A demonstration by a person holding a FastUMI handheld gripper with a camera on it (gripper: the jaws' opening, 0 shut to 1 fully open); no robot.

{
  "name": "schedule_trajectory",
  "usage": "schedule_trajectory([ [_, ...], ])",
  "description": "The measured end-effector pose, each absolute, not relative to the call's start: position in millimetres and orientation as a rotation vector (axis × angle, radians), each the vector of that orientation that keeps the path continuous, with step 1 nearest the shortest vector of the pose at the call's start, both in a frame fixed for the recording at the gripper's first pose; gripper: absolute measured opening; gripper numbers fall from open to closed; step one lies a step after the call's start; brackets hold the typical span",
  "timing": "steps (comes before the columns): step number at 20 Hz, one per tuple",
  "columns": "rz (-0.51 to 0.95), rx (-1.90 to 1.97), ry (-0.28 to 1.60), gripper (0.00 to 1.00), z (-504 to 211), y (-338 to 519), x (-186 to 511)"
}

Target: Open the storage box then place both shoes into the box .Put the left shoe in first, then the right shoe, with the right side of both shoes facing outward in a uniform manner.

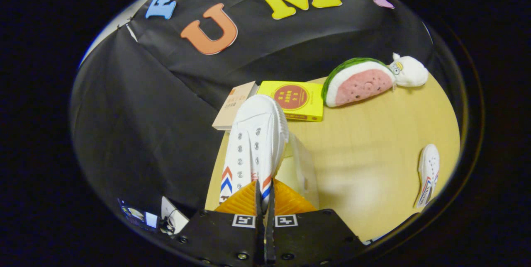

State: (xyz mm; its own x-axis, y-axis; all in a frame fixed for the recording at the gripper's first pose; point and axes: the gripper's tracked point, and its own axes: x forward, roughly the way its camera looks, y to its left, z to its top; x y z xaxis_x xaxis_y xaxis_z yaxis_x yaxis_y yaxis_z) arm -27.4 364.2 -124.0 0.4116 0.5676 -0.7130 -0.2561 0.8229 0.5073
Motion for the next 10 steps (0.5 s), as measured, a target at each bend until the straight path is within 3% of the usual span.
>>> schedule_trajectory([
  [10, 0.537, 0.216, 1.127, 0.02, -197.7, 431.7, -45.1],
])
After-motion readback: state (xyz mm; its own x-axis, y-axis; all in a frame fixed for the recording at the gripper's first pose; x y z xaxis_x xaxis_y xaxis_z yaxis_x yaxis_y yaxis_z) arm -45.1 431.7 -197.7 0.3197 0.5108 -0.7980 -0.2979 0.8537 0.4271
